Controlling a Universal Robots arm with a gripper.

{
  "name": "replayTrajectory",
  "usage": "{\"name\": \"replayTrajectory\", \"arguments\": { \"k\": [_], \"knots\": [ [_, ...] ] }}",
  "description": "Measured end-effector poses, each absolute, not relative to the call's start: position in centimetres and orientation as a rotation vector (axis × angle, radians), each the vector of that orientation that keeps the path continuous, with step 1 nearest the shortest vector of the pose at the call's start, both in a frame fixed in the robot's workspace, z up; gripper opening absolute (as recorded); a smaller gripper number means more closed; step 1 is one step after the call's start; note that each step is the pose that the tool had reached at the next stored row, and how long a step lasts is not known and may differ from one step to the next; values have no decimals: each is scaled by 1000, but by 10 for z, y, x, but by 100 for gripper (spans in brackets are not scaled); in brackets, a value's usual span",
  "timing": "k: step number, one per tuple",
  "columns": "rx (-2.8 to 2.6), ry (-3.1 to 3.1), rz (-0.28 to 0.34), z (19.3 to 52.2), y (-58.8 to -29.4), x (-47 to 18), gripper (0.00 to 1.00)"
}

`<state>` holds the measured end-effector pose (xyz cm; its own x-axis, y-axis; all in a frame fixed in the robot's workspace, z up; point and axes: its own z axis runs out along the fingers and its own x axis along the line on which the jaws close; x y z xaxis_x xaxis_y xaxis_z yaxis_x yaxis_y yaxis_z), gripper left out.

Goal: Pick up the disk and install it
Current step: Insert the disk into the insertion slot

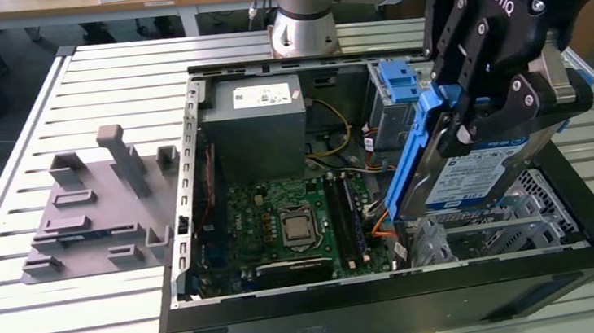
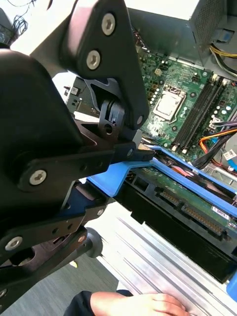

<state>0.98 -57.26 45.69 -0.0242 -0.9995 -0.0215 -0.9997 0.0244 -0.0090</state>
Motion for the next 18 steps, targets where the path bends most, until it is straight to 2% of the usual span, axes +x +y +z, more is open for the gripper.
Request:
{"name": "replayTrajectory", "arguments": {
  "k": [18],
  "knots": [
    [-2180,2233,15,451,-573,52,37]
  ]
}}
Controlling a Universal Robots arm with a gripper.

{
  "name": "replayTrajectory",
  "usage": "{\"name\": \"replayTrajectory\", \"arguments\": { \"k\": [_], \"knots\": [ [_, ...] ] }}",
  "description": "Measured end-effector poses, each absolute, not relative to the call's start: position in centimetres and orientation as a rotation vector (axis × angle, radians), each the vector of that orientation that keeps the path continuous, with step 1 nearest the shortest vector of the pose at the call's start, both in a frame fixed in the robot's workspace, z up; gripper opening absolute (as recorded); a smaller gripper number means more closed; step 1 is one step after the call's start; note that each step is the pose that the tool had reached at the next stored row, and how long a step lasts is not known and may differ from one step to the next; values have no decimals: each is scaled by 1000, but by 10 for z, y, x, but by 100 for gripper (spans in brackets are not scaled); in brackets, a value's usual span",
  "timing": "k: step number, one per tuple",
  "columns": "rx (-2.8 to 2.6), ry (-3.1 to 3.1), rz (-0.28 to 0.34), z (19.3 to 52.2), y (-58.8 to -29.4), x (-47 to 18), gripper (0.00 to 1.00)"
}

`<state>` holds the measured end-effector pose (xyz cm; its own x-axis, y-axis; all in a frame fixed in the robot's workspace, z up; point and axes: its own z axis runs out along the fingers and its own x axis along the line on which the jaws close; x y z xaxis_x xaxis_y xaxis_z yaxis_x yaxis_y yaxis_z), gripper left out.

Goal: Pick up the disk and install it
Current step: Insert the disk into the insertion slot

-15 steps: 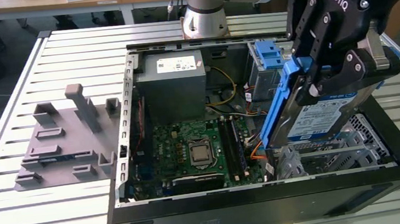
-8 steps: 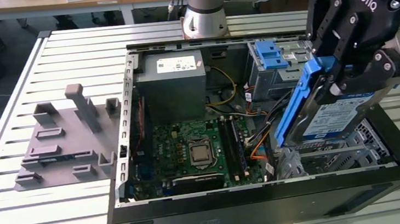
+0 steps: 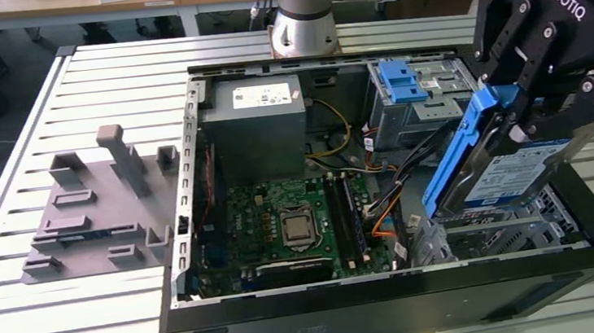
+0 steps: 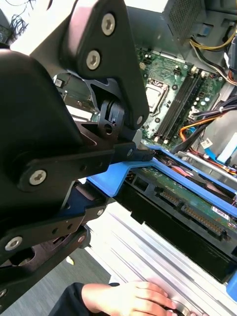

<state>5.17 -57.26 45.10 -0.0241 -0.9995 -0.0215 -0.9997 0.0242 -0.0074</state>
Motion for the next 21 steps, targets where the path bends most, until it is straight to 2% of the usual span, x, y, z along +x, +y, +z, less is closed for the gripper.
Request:
{"name": "replayTrajectory", "arguments": {
  "k": [21],
  "knots": [
    [-2180,2233,15,434,-573,69,37]
  ]
}}
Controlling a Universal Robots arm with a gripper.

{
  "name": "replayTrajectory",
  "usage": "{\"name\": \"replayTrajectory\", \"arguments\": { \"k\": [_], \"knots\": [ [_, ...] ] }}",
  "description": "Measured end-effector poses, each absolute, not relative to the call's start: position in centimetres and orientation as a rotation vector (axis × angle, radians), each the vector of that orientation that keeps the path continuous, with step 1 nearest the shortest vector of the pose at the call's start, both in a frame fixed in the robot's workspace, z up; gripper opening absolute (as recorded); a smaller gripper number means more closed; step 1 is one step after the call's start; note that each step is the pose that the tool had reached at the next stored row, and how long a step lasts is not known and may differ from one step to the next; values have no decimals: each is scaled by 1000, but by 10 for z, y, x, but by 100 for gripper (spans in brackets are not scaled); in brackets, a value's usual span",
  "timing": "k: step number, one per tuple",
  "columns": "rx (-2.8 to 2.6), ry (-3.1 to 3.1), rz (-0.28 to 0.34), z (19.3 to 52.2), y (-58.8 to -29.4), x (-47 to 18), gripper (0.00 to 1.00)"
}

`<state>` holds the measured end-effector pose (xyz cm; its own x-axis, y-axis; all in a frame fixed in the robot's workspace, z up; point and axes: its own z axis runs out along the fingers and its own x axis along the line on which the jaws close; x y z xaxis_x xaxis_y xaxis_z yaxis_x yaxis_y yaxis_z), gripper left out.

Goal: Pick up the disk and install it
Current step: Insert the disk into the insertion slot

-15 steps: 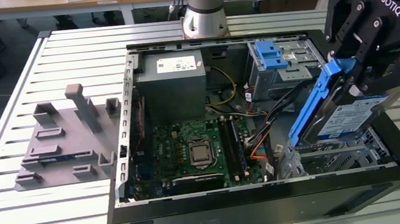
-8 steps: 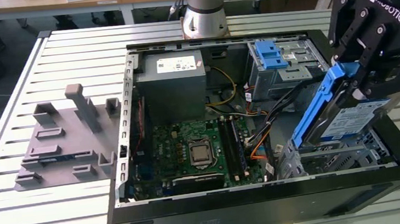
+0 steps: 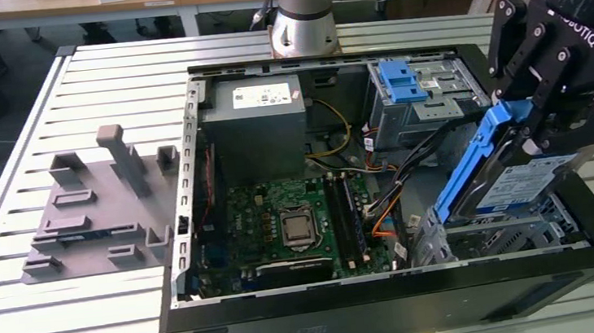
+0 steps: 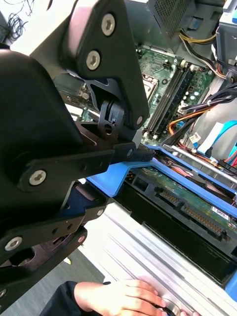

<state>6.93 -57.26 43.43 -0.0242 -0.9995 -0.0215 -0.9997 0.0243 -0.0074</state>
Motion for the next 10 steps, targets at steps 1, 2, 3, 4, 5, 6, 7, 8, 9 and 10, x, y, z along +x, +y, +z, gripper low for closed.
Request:
{"name": "replayTrajectory", "arguments": {
  "k": [1,2,3,4,5,6,7,8,9,10],
  "knots": [
    [-2180,2233,15,434,-573,69,37],
    [-2180,2233,15,433,-573,70,37],
    [-2180,2233,15,432,-573,70,37],
    [-2180,2233,15,431,-573,70,37],
    [-2180,2233,15,430,-573,70,37],
    [-2180,2233,15,430,-573,70,37],
    [-2180,2233,15,429,-574,70,37],
    [-2180,2233,15,427,-574,70,37],
    [-2180,2233,15,426,-574,70,37],
    [-2180,2233,15,425,-574,70,37]
  ]
}}
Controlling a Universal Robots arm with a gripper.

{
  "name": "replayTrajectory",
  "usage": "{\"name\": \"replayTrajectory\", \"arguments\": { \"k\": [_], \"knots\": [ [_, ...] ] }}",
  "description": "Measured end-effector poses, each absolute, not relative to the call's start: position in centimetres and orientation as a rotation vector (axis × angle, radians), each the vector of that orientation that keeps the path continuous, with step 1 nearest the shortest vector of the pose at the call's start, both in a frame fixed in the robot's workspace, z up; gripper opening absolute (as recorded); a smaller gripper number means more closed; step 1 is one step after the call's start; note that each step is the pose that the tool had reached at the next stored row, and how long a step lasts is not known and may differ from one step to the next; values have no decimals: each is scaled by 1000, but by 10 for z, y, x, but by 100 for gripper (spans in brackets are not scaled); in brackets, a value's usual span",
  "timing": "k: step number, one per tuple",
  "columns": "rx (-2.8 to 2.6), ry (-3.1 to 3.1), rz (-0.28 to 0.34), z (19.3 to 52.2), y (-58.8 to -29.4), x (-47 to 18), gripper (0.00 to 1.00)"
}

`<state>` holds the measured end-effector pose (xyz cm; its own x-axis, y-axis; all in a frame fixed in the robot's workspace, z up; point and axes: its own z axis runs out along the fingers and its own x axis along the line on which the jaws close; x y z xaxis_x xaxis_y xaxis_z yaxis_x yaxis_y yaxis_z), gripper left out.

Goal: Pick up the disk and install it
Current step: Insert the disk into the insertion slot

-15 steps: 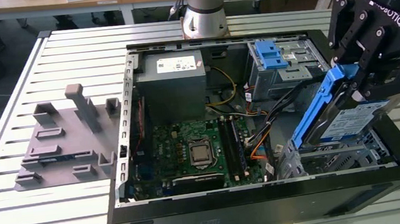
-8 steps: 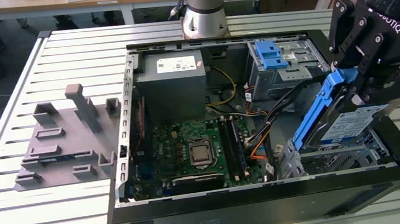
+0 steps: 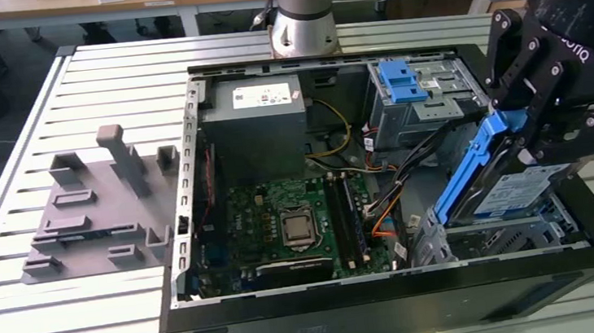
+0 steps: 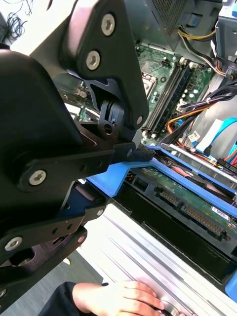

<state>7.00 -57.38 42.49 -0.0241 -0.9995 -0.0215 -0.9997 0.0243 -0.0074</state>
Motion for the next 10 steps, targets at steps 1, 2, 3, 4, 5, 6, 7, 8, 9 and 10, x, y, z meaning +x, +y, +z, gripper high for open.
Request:
{"name": "replayTrajectory", "arguments": {
  "k": [1,2,3,4,5,6,7,8,9,10],
  "knots": [
    [-2180,2233,15,423,-574,70,37],
    [-2180,2233,15,422,-574,70,37],
    [-2180,2233,15,421,-574,70,37],
    [-2180,2233,15,420,-574,70,37],
    [-2180,2233,15,419,-574,70,37],
    [-2180,2233,15,418,-574,70,37],
    [-2180,2233,15,418,-574,70,37],
    [-2180,2233,15,418,-574,70,37],
    [-2180,2233,15,418,-574,70,37],
    [-2180,2233,15,418,-574,70,37]
  ]
}}
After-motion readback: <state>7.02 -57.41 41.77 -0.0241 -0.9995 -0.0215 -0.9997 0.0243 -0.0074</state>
